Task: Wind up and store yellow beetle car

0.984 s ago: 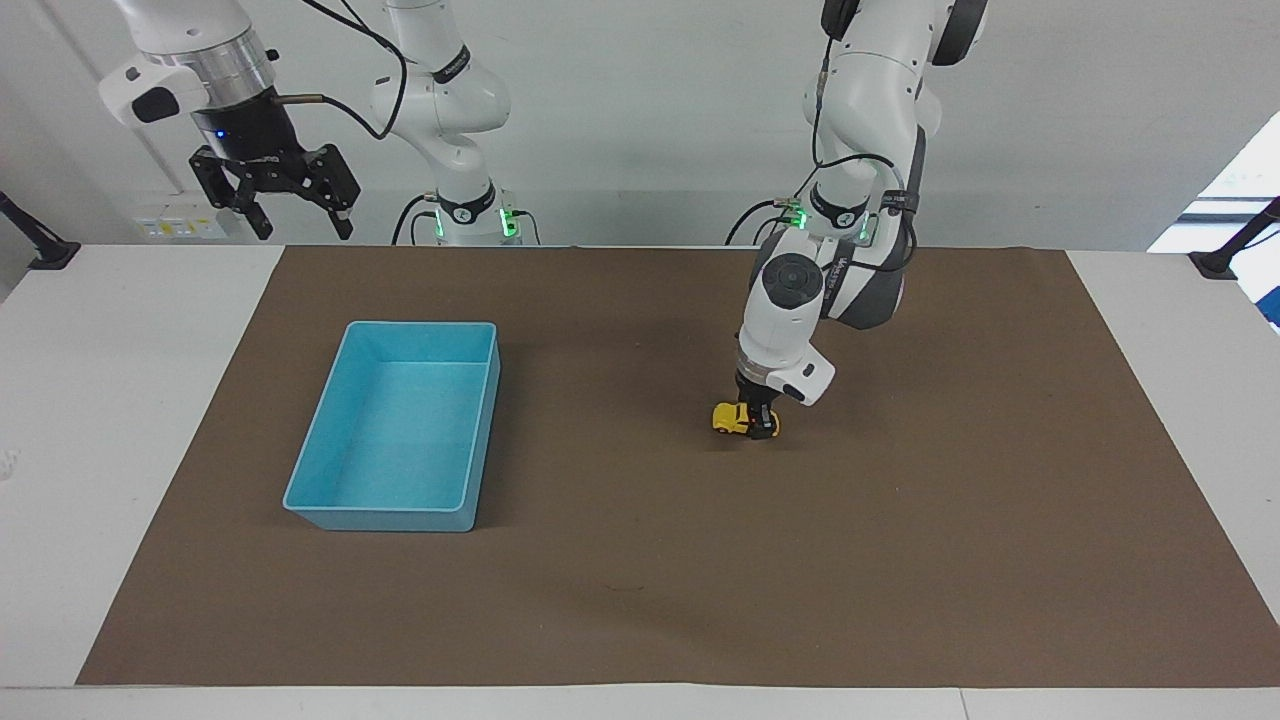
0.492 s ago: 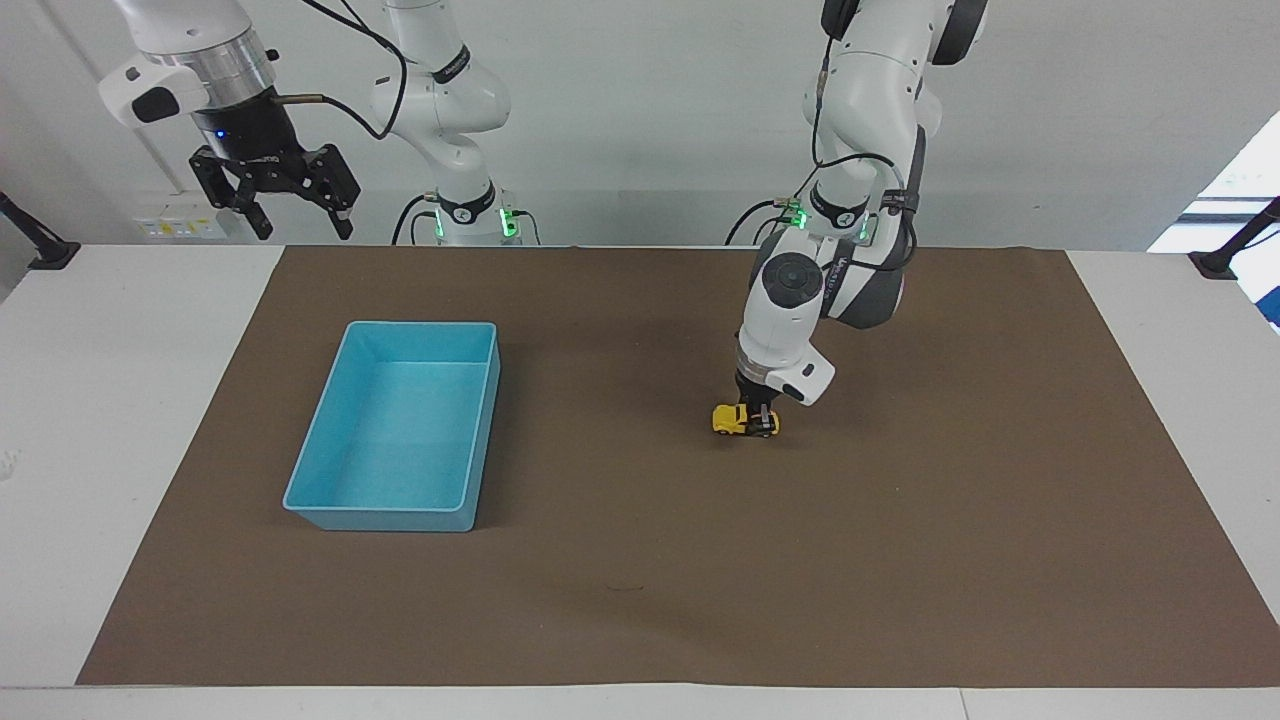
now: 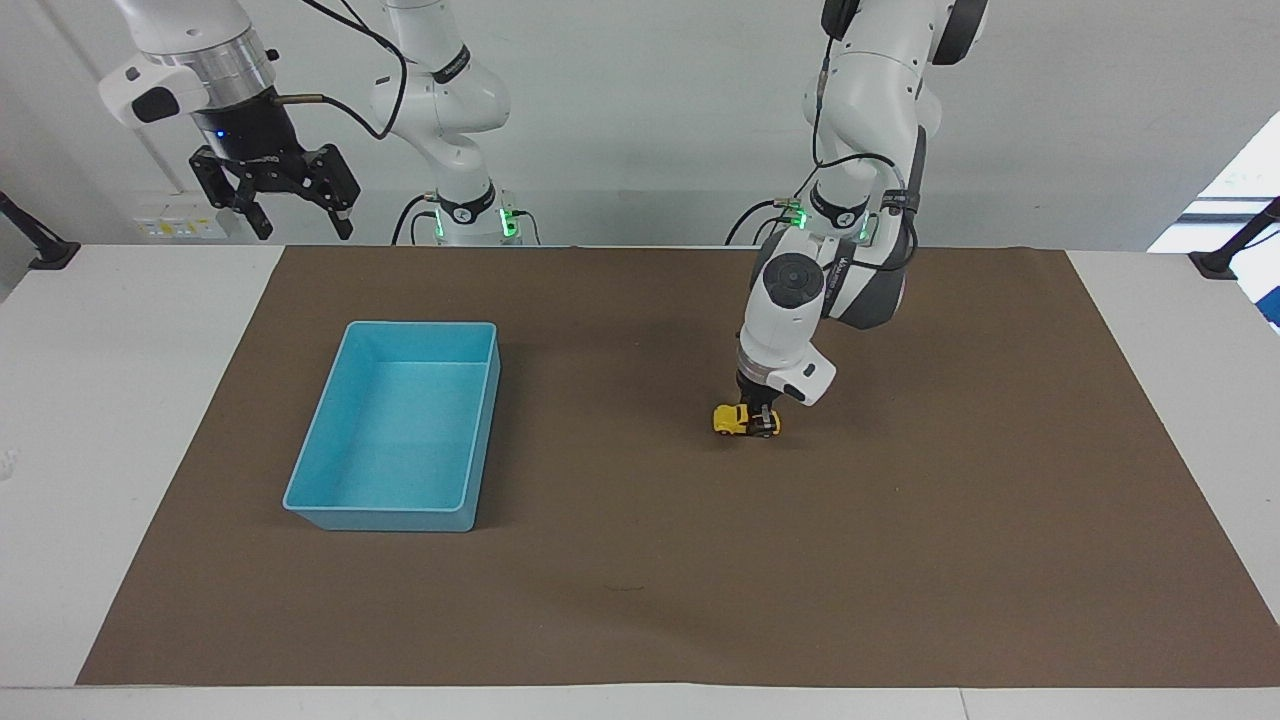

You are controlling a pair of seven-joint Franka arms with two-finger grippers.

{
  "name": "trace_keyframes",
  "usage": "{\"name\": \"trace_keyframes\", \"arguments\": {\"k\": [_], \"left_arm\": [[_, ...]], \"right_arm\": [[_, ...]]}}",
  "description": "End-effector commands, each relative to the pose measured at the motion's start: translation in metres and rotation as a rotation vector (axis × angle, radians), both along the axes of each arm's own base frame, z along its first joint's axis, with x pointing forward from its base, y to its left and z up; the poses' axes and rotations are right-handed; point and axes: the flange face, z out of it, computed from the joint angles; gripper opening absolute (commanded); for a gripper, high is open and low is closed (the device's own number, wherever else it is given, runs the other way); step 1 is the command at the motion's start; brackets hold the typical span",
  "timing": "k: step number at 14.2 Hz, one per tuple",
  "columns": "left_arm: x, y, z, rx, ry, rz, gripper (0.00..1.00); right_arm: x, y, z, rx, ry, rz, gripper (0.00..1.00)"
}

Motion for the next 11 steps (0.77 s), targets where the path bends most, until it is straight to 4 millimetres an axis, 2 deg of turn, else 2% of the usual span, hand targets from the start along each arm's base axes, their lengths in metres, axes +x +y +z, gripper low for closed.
{"name": "trace_keyframes", "arguments": {"k": [1,5,11], "left_arm": [[0.004,0.021,-0.008,0.018,-0.008,0.030,0.00],[0.017,0.049,-0.009,0.019,-0.005,0.063,0.00],[0.027,0.076,-0.011,0.022,0.006,0.063,0.00]], "right_arm": [[-0.006,-0.002,0.002,0.015,0.003,0.021,1.00],[-0.006,-0.002,0.002,0.015,0.003,0.019,1.00],[-0.005,-0.002,0.001,0.015,0.005,0.019,1.00]]}}
